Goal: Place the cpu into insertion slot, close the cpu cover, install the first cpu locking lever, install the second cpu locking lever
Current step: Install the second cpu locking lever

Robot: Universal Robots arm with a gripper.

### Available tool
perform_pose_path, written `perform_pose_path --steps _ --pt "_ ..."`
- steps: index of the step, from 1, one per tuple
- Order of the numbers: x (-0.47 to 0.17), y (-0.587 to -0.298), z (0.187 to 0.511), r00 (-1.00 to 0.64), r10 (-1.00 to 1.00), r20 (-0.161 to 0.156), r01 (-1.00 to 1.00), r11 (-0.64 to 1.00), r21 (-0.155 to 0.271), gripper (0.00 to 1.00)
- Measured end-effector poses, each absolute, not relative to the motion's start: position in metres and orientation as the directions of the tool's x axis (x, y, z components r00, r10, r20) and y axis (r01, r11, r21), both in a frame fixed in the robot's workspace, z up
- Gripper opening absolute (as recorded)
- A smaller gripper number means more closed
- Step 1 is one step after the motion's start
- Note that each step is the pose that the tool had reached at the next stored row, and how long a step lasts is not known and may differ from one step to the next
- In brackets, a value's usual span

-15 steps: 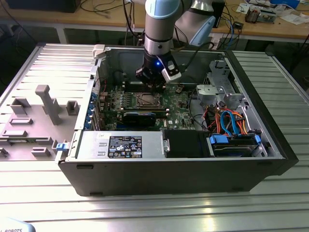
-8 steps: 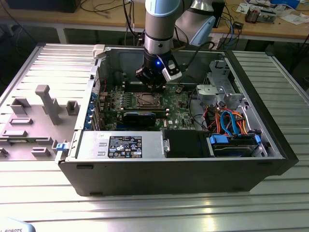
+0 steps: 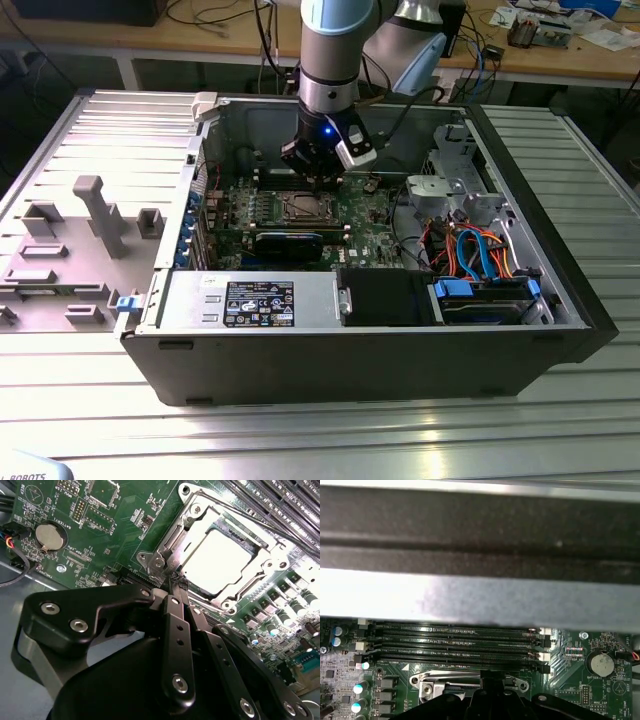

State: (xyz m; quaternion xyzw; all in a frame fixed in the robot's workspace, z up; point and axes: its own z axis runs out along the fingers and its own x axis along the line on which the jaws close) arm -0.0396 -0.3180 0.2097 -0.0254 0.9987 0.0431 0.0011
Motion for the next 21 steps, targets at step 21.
perform_pose_path --steps 21 --pt "-0.0396 -0.3225 0.2158 -0.999 -0.051 -0.004 -0.051 0.995 0.086 0.11"
